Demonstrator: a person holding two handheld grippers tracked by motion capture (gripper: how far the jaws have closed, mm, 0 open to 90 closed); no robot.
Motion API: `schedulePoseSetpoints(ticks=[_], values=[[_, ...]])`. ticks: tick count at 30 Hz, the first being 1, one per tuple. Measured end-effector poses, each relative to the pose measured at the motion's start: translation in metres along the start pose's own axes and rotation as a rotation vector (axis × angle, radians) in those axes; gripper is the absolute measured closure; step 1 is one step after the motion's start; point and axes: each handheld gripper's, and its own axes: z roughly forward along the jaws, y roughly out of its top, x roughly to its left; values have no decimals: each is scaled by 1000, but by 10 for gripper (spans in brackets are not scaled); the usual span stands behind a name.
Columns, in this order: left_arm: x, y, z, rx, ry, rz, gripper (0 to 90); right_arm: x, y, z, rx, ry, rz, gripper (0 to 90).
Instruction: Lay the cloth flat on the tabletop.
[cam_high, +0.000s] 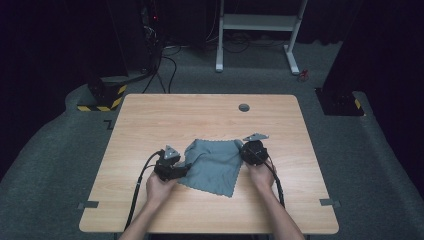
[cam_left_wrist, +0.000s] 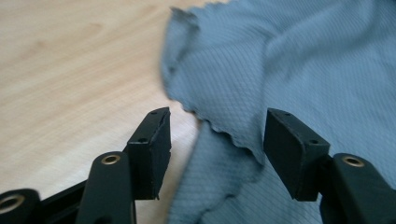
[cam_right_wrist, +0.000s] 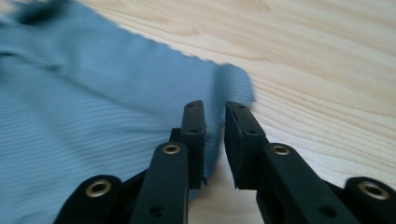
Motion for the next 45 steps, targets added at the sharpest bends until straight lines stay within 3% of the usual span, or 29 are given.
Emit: schedulePoseSetpoints(ticks=[4,8,12,16,21,27,28,31,34,37,40,43,45], values=[[6,15,2,3,10,-7,434,21,-9,-21,-53,61,-76,762],[11,27,10,12,31,-6,457,42,-25,-32,-71,133,-132,758],[13,31,20,13,36,-10,511,65,-42,-32,-39,197,-198,738],[13,38,31,45,41,0,543,81,-52,-28,-24,200,-259,708],[6,51,43,61,46,38,608,85,-59,-32,-32,218,-253,693],[8,64,55,106,96,69,888,82,-62,-34,-34,241,-246,687],[8,65,56,109,111,70,896,82,-63,-34,-35,243,-243,688],[15,67,57,121,154,71,898,82,-63,-34,-37,243,-244,688],[32,65,55,131,210,37,897,82,-63,-34,-33,242,-249,688],[49,62,52,143,229,-8,880,82,-63,-35,-29,238,-256,688],[57,59,47,122,188,-78,683,81,-63,-36,-24,236,-256,688],[51,53,38,90,153,-57,573,80,-62,-36,-20,238,-256,688],[43,48,25,65,121,-17,538,80,-62,-37,-14,229,-261,686]])
